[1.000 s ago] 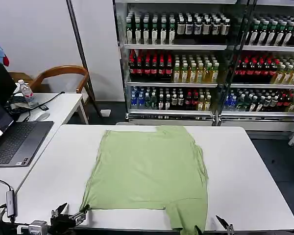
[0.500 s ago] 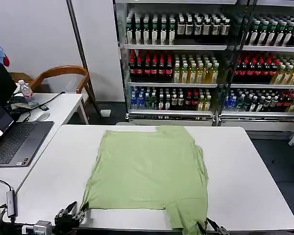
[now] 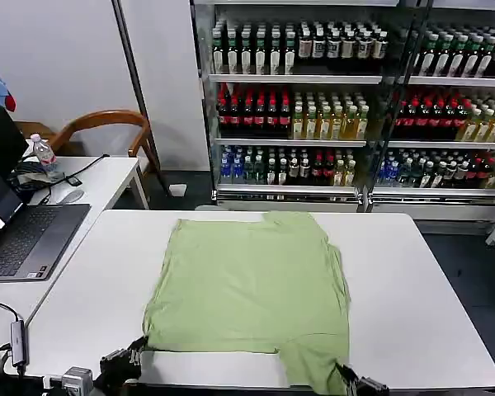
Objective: Fold and organize the clothes.
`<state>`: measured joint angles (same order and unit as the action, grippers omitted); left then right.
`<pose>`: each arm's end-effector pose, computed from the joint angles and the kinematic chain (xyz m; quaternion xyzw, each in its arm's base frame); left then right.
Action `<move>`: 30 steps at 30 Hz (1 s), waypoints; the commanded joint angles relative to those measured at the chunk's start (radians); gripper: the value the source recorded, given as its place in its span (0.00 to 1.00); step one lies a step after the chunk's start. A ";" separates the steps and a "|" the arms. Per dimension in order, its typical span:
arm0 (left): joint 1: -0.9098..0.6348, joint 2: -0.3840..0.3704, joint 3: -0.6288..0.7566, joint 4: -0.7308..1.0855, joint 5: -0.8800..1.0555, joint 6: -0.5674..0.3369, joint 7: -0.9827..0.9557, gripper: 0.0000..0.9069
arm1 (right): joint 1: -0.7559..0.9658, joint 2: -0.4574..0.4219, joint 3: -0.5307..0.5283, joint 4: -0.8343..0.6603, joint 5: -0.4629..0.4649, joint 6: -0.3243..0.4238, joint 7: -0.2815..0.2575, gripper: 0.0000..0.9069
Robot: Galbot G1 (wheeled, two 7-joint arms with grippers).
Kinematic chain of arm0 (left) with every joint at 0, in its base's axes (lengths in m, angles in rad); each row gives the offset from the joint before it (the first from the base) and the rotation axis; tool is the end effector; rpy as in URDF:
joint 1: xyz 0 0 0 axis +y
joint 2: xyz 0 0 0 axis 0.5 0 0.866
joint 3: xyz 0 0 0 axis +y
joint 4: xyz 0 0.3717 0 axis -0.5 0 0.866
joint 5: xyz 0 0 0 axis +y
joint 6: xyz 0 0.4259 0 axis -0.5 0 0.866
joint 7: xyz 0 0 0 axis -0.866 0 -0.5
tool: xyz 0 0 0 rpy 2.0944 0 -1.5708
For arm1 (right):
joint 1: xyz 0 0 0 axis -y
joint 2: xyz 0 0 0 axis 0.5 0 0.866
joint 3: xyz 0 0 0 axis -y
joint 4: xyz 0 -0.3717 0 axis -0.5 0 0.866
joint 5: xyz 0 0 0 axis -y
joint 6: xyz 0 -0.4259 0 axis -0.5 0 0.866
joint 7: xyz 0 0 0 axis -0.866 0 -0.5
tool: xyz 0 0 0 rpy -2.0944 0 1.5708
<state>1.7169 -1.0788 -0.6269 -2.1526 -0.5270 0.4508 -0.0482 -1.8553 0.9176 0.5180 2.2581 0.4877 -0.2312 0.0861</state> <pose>0.2129 0.0974 -0.3012 -0.0727 -0.9583 0.0058 0.2764 0.1684 -0.0602 -0.2945 0.1571 -0.9623 0.0308 0.2199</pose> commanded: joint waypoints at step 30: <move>-0.594 -0.028 0.146 0.414 -0.170 -0.017 0.060 0.06 | 0.812 0.087 -0.248 -0.506 0.013 -0.078 -0.071 0.00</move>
<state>1.2724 -1.1062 -0.5338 -1.8879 -0.6913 0.4401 -0.0048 -1.2013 0.9803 0.3311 1.8942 0.5371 -0.3059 0.0311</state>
